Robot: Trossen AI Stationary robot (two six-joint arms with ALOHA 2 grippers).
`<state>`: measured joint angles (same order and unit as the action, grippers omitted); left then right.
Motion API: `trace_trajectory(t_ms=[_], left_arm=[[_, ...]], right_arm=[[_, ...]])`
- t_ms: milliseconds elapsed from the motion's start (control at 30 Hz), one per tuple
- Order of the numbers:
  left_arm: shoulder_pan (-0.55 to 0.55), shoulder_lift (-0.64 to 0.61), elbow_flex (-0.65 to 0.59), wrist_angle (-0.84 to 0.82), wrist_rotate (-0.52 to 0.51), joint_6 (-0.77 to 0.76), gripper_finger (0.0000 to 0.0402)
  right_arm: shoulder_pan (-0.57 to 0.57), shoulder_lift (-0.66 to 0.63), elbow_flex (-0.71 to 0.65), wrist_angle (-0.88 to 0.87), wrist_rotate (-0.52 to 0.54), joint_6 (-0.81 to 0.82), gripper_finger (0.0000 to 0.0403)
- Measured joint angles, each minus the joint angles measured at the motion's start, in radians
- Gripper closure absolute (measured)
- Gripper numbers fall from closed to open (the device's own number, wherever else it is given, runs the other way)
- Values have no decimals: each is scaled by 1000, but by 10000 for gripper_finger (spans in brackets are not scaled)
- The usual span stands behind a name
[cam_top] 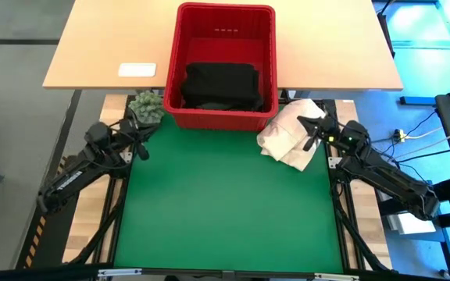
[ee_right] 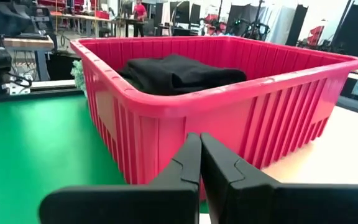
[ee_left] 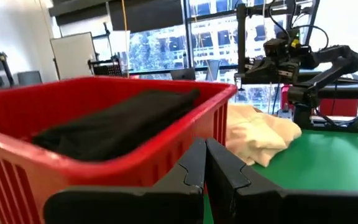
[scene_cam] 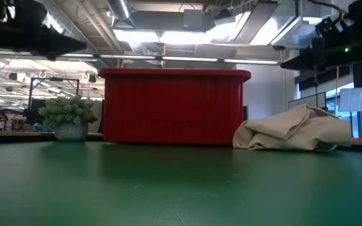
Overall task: Fold laundry
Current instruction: Return to Home Position
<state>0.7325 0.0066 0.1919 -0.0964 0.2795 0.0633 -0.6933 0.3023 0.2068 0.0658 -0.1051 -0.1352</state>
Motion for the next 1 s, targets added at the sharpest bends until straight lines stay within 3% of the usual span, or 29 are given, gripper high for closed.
trace_trajectory(t_ms=[267,500,1000], left_arm=[[0,-4,-87,9,1,-9,402],[0,-3,-185,153,26,-12,401],[0,1,-185,158,45,-1,401]], right_arm=[[-1,-1,-82,66,7,0,398],[-1,-1,-153,139,7,6,398],[-1,0,-199,169,10,28,398]])
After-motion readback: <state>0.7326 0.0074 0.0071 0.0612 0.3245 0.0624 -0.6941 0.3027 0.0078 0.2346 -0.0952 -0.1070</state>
